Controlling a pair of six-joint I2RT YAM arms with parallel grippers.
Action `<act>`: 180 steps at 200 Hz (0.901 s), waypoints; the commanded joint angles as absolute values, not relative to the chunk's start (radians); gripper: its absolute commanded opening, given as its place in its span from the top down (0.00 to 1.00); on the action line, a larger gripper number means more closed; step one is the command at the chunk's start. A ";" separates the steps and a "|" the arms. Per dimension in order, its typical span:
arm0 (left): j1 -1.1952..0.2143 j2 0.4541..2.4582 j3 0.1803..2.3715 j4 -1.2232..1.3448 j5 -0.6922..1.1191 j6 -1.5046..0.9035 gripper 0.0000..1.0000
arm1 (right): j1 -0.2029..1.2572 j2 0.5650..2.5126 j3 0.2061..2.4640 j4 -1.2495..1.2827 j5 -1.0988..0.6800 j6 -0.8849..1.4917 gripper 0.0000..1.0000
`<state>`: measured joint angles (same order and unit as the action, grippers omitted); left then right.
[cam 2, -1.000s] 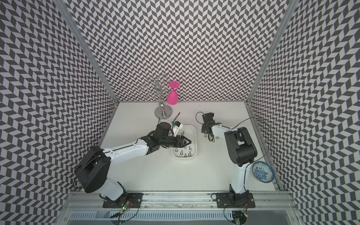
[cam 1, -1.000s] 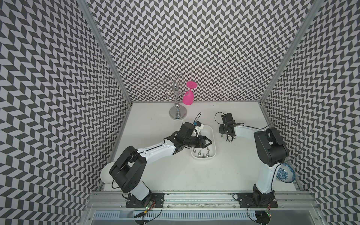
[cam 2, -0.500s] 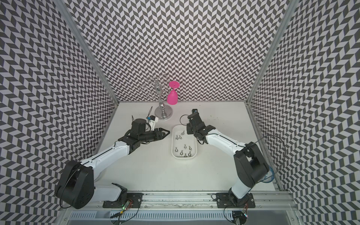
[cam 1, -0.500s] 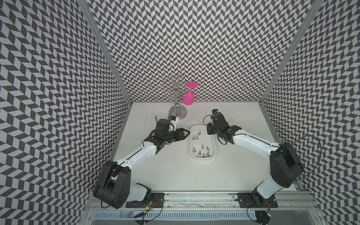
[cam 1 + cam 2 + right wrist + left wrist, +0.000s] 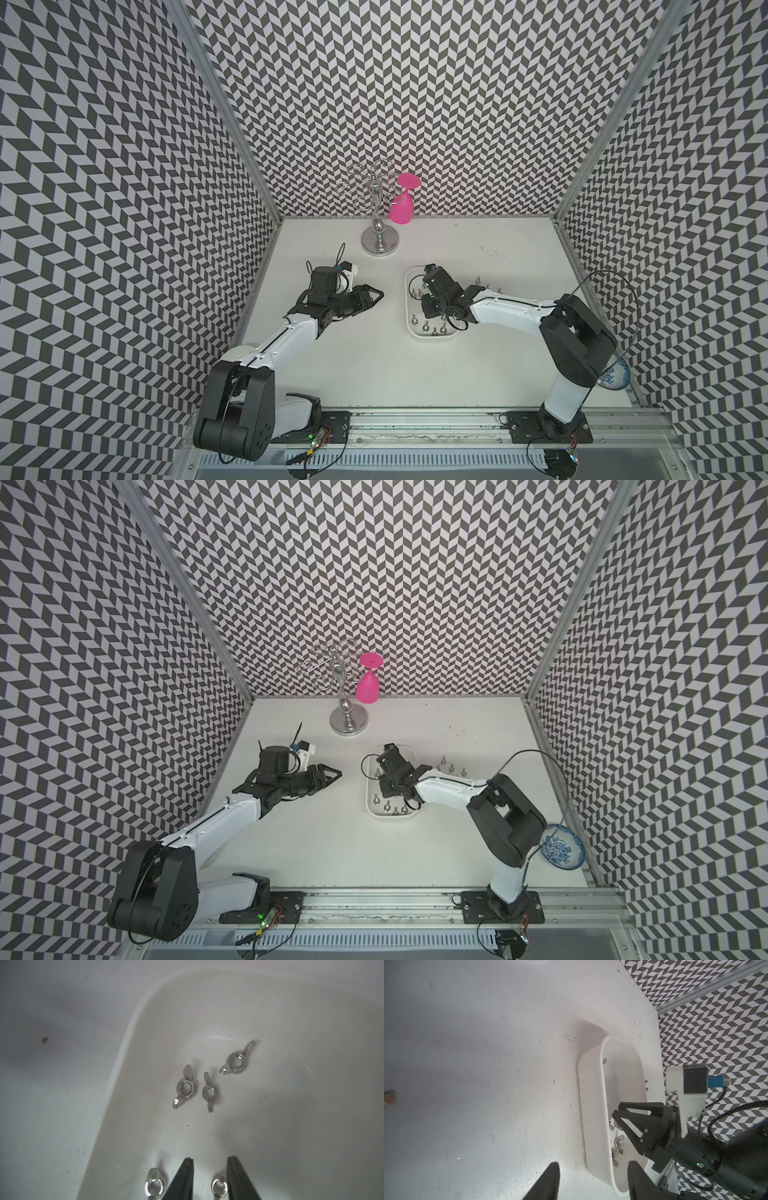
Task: Take out the wing nut from the storage box
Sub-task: Pick up the wing nut from the storage box.
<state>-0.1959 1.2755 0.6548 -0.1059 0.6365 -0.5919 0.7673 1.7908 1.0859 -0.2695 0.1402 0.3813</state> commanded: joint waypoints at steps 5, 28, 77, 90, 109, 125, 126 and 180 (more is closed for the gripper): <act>-0.190 1.287 0.673 -0.119 0.660 -0.570 0.44 | 0.765 1.817 1.085 -0.246 0.137 0.392 0.67; -0.190 1.287 0.660 -0.102 0.663 -0.580 0.44 | 0.765 1.839 1.081 -0.240 0.123 0.395 0.67; -0.192 1.275 0.651 -0.102 0.658 -0.582 0.44 | 0.764 1.866 1.087 -0.268 0.143 0.394 0.67; -0.190 1.276 0.649 -0.103 0.659 -0.582 0.44 | 0.764 1.871 1.085 -0.273 0.136 0.393 0.67; -0.190 1.277 0.652 -0.103 0.658 -0.581 0.44 | 0.764 1.870 1.074 -0.265 0.130 0.401 0.69; -0.190 1.277 0.652 -0.104 0.658 -0.581 0.44 | 0.764 1.873 1.072 -0.265 0.128 0.407 0.75; -0.190 1.278 0.651 -0.104 0.657 -0.582 0.44 | 0.764 1.874 1.072 -0.265 0.129 0.410 0.75; -0.190 1.284 0.655 -0.113 0.657 -0.578 0.44 | 0.764 1.879 1.052 -0.249 0.126 0.434 0.84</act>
<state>-0.1959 1.2831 0.6548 -0.1081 0.6491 -0.5926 0.7670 1.8584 1.0779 -0.2615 0.1333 0.4129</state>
